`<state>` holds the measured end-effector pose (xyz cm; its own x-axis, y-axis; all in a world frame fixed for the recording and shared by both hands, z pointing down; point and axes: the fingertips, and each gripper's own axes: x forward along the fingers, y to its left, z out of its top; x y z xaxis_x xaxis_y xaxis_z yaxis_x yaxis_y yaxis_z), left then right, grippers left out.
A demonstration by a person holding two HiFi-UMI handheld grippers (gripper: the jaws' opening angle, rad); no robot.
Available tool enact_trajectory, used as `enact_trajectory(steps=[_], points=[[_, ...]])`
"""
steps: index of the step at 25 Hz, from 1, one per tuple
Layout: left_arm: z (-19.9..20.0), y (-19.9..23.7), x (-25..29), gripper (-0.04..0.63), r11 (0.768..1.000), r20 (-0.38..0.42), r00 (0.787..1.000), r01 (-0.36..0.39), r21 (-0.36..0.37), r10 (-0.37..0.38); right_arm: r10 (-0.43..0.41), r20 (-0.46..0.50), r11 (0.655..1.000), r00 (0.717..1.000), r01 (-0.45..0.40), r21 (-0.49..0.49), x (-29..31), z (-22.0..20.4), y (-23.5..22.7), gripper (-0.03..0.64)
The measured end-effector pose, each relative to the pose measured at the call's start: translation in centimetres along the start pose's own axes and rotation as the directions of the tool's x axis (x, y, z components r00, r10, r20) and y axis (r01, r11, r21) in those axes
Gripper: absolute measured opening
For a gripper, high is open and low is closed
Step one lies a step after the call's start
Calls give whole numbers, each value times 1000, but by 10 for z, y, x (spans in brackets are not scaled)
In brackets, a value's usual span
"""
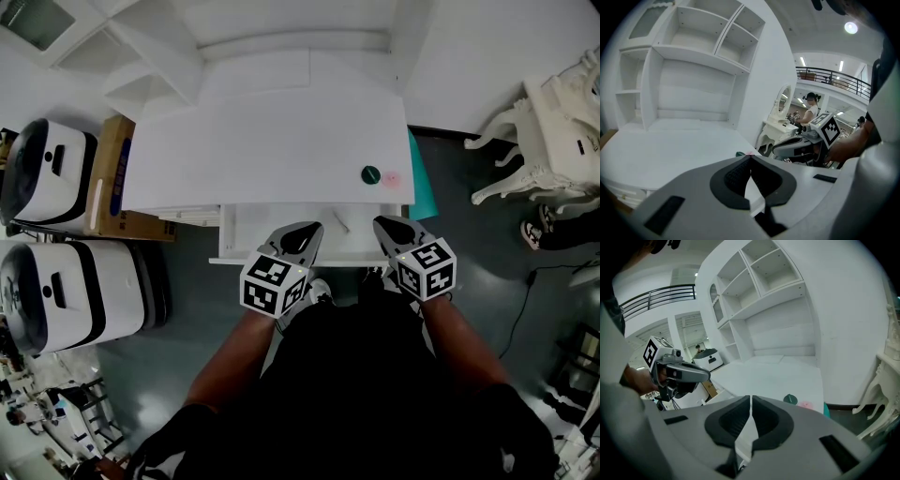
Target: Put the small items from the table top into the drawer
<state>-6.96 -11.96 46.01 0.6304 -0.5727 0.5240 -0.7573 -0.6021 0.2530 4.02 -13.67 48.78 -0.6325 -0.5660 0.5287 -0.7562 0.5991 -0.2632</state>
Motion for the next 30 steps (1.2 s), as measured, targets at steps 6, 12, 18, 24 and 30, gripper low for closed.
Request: enact_trajectory(steps=[6,12,18,24,30], points=[[0,2,5,11,1000,-13,1000,-7,-13,7,-5,-4,1000,1000,5,0,2,3,-7,34],[-10,9,13,11,998,-57,998,-29,-49,26,-89,-43,995,995,86,-54,15,-7,-45,34],[-17,12,18,11,997,-83,996,-49,-67,44,-219,-165,967,962,191,-171,51,-40,-116,35],[-20,16,22,11,994,-99,993,-71,-82,62,-261,-227,949,938,206,-237,81,-55,-156,43],[-25,18,22,11,989,-112,990,-100,-105,89,-259,-284,949,923,189,-252,99,-63,-176,89]])
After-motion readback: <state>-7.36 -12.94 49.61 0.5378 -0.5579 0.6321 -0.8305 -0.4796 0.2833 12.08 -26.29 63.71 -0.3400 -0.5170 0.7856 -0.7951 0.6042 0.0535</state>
